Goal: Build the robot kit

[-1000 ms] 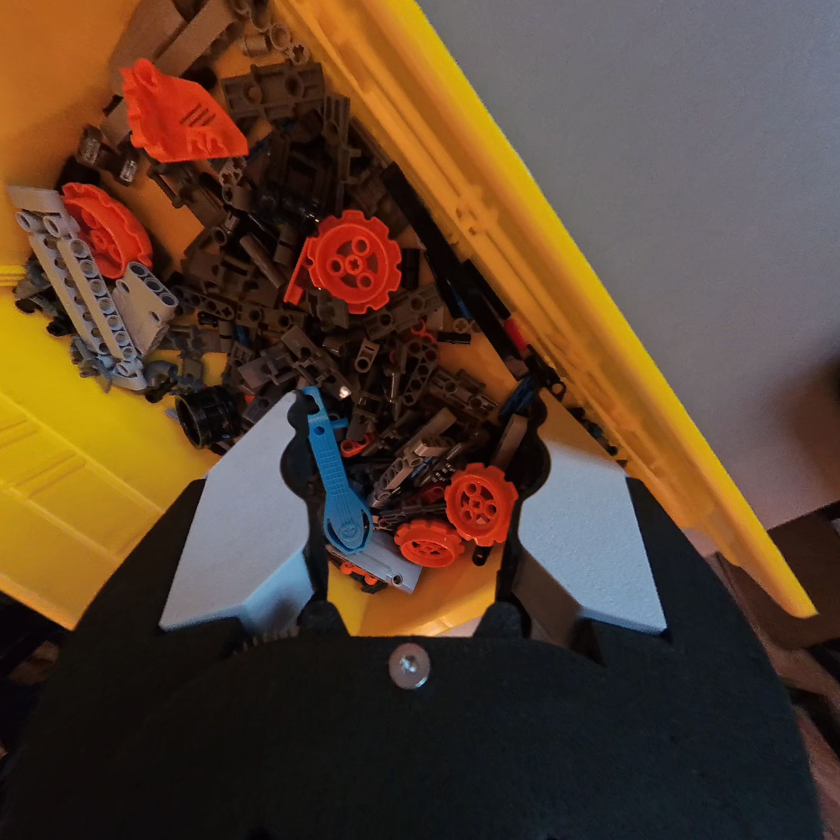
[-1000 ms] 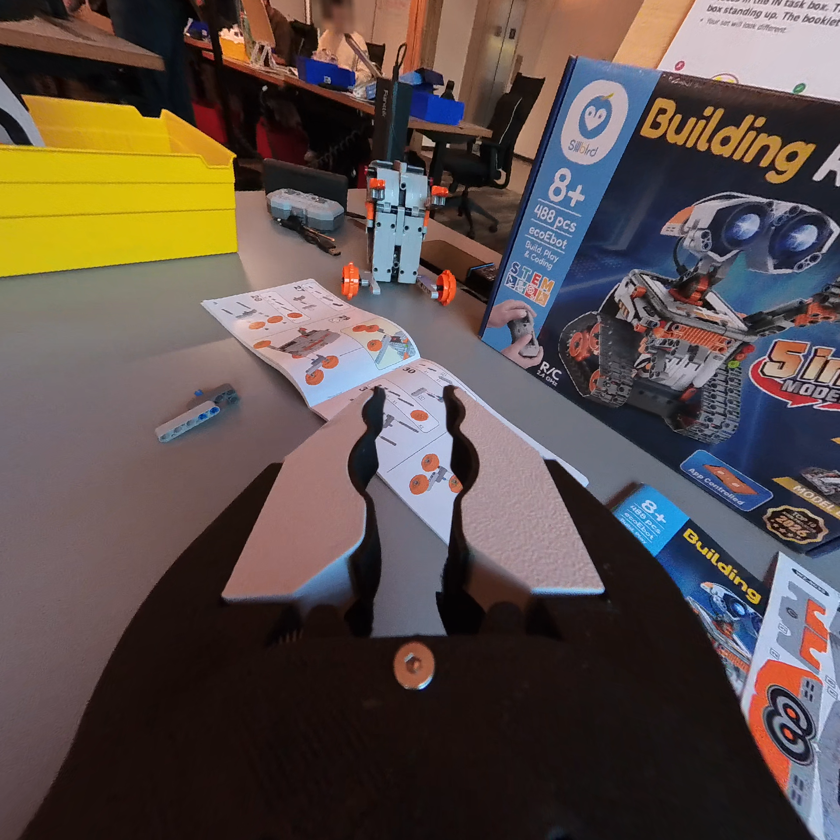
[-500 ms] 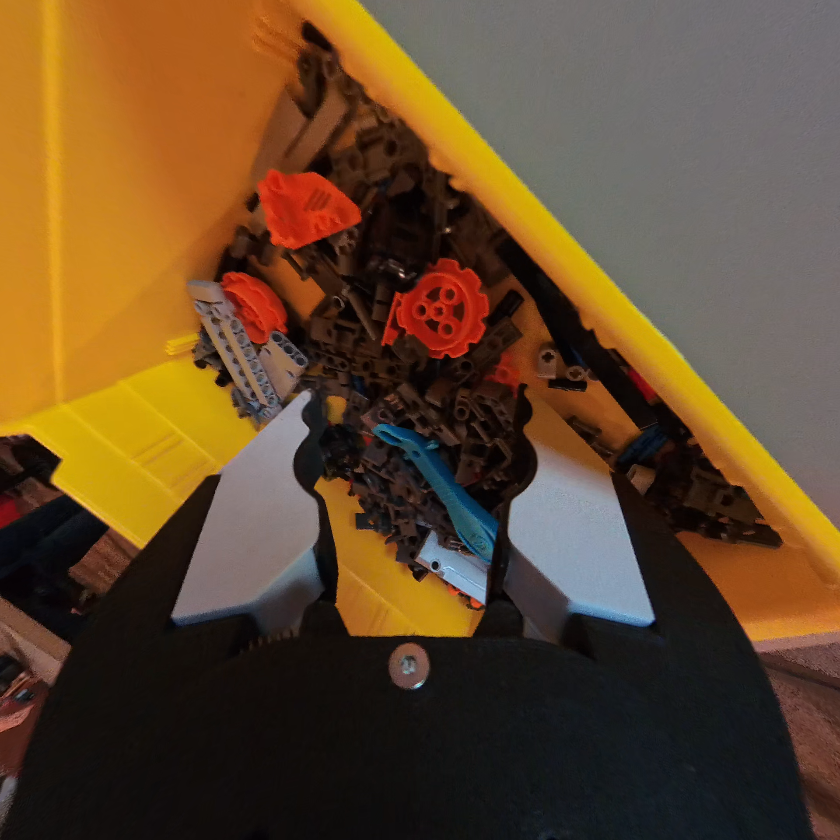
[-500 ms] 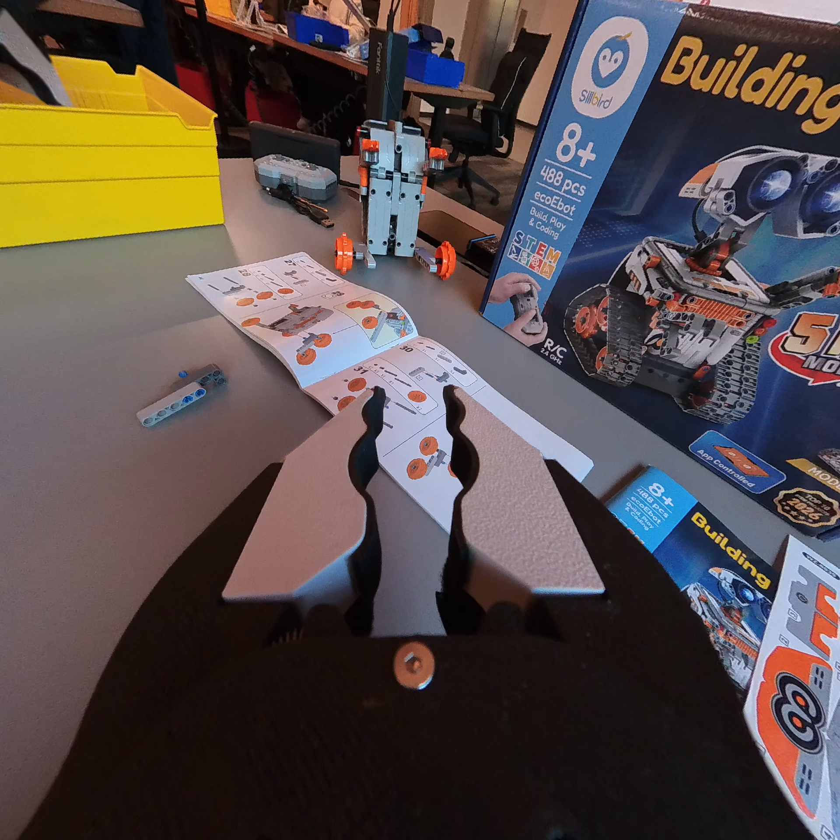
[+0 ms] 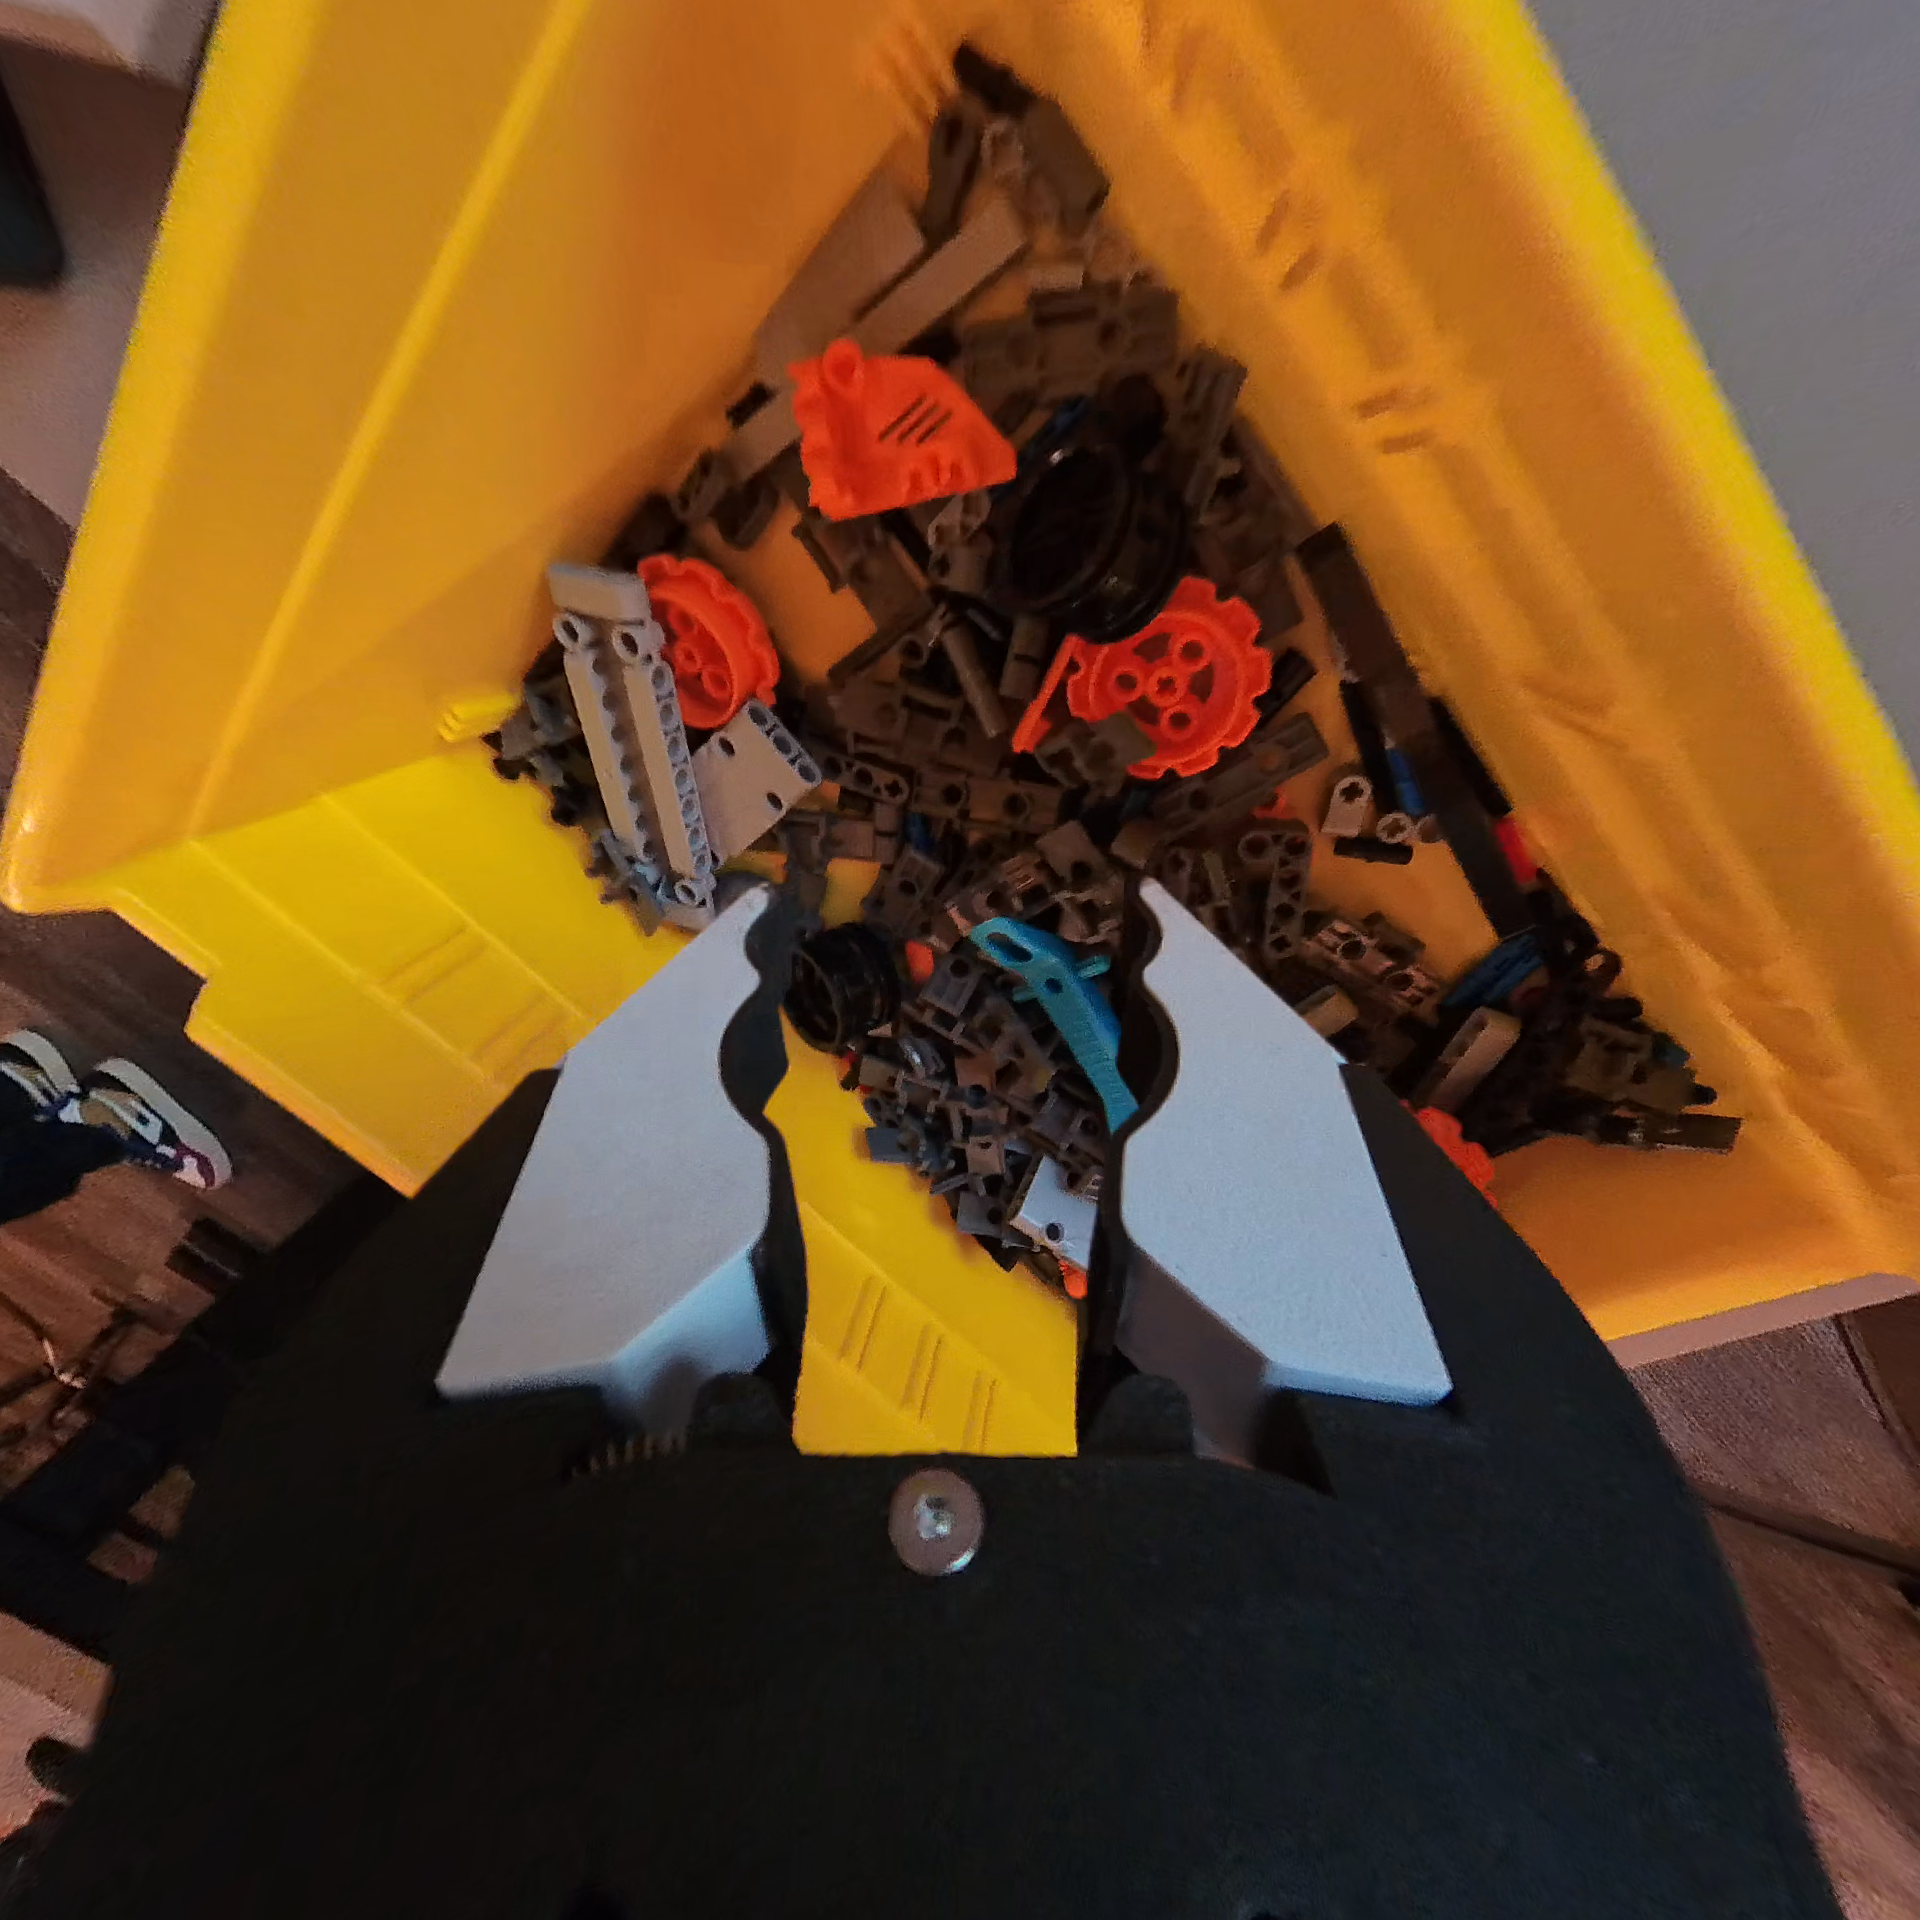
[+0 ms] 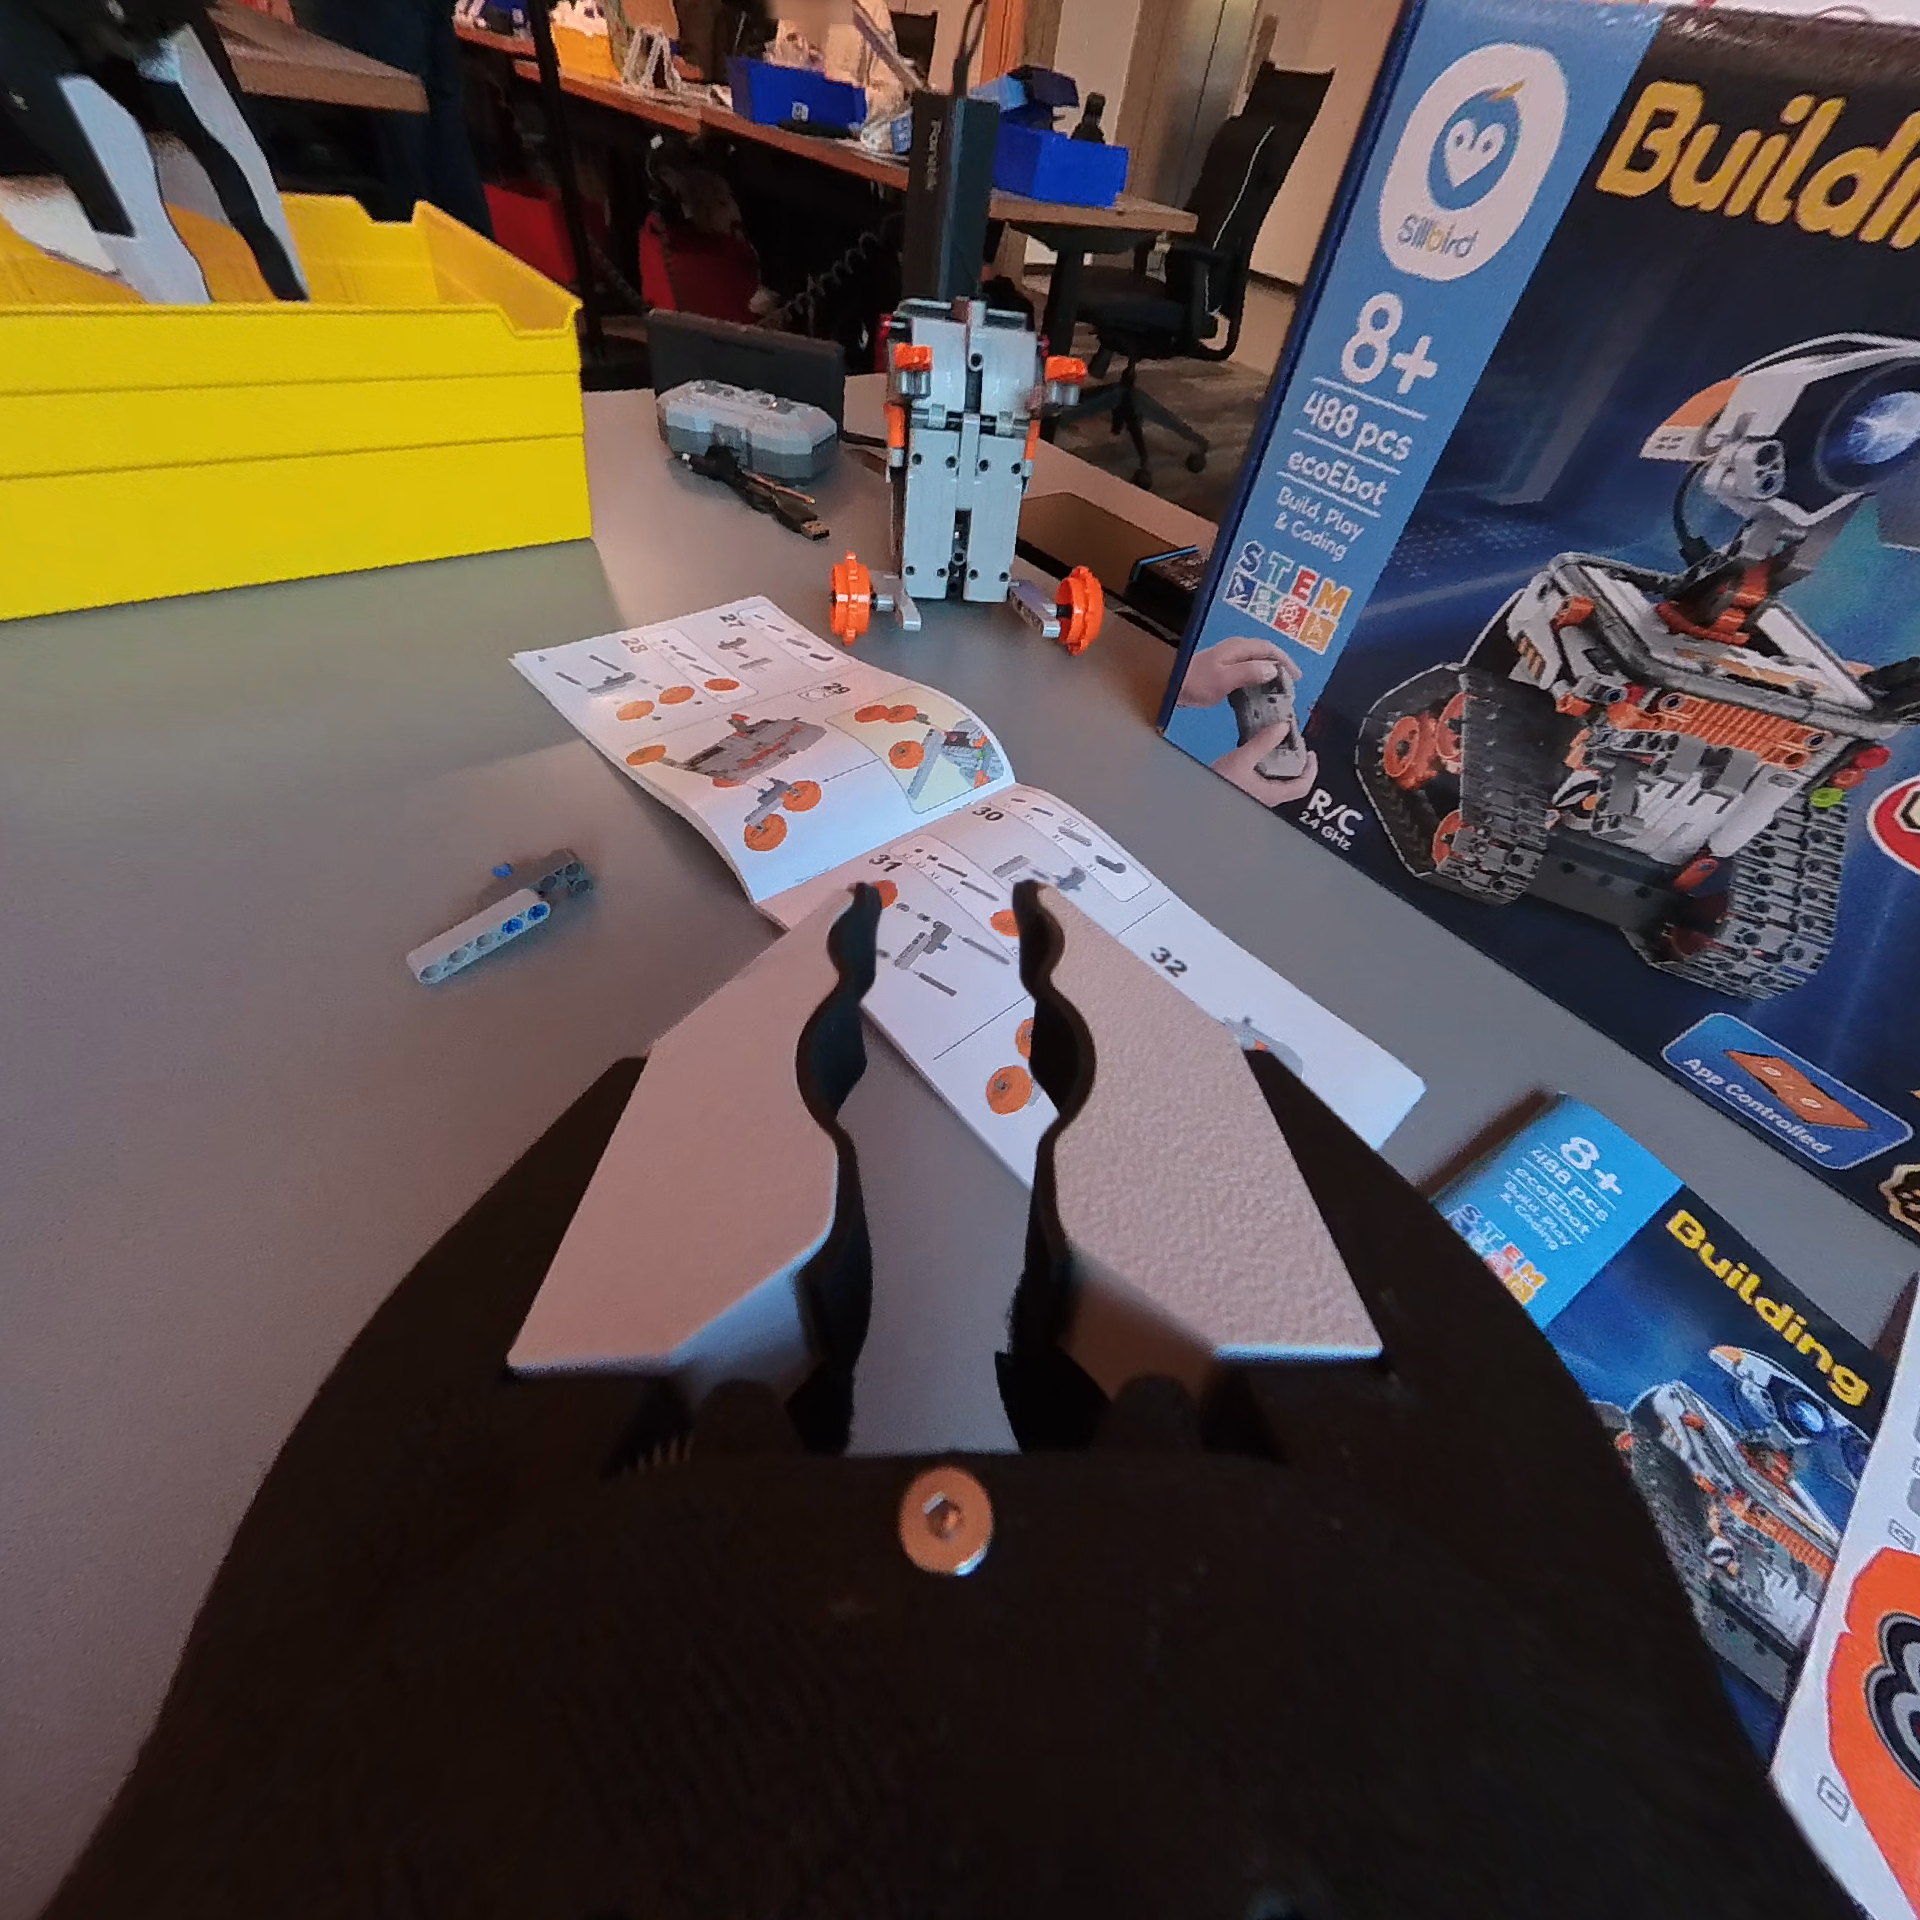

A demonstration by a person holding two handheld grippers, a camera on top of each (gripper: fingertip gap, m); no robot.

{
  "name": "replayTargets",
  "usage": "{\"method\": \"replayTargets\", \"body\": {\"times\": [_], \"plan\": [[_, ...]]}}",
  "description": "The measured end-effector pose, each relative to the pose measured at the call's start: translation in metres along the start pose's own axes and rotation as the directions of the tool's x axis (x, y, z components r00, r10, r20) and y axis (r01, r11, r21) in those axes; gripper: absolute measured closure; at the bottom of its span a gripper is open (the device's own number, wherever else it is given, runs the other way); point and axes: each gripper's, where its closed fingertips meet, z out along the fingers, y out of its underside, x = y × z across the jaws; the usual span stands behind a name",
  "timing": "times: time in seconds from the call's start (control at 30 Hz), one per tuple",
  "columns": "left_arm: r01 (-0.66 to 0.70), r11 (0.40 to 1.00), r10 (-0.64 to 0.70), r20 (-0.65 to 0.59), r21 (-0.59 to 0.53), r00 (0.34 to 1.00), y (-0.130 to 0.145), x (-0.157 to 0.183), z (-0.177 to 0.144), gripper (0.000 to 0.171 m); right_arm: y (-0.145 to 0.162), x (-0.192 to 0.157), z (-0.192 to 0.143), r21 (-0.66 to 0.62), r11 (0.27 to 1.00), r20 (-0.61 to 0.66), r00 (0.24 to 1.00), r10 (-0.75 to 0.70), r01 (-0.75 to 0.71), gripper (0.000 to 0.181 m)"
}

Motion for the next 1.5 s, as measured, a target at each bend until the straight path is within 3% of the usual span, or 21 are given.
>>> {"method": "replayTargets", "body": {"times": [0.07,0.13,0.2,0.33,0.5,0.7,1.1,1.23,1.43,1.5], "plan": [[0.025,1.000,-0.025,-0.002,0.010,1.000,0.003,-0.006,0.002,0.117,0.001,-0.004,0.001,-0.011,1.000,0.007,1.000,-0.017,0.017,0.156],[0.078,0.997,-0.078,-0.037,-0.004,0.996,0.009,-0.005,0.005,0.112,0.002,-0.006,0.002,-0.014,1.000,0.011,1.000,-0.027,0.027,0.156],[0.099,0.994,-0.103,-0.101,-0.039,0.990,0.020,0.007,0.003,0.111,0.004,-0.005,0.002,-0.024,0.999,0.004,0.999,-0.034,0.034,0.156],[0.175,0.984,-0.165,-0.222,0.029,0.961,0.032,0.038,-0.015,0.096,0.002,0.001,0.000,-0.018,1.000,-0.006,1.000,-0.019,0.019,0.156],[0.193,0.981,-0.194,-0.225,-0.028,0.955,0.066,0.049,-0.014,0.099,-0.001,-0.005,0.002,-0.009,1.000,0.026,0.999,0.019,-0.019,0.156],[0.174,0.981,-0.189,-0.231,-0.082,0.955,0.083,0.056,-0.005,0.104,0.005,-0.011,0.002,-0.045,0.998,0.013,0.999,-0.048,0.049,0.156],[0.154,0.988,-0.157,-0.280,-0.033,0.947,0.098,0.067,-0.008,0.100,0.010,-0.020,0.007,-0.066,0.996,0.044,0.997,-0.055,0.058,0.156],[0.182,0.983,-0.168,-0.313,0.013,0.935,0.097,0.072,-0.018,0.087,0.015,-0.025,0.010,-0.090,0.994,0.065,0.996,-0.063,0.069,0.156],[0.094,0.996,-0.092,-0.132,0.004,0.987,0.092,0.076,0.013,0.083,0.009,-0.039,0.011,-0.065,0.994,0.105,0.991,-0.080,0.087,0.156],[0.050,0.997,-0.048,-0.031,0.059,0.998,0.080,0.057,0.015,0.107,0.014,-0.042,0.014,-0.089,0.991,0.118,0.989,-0.088,0.099,0.156]]}}
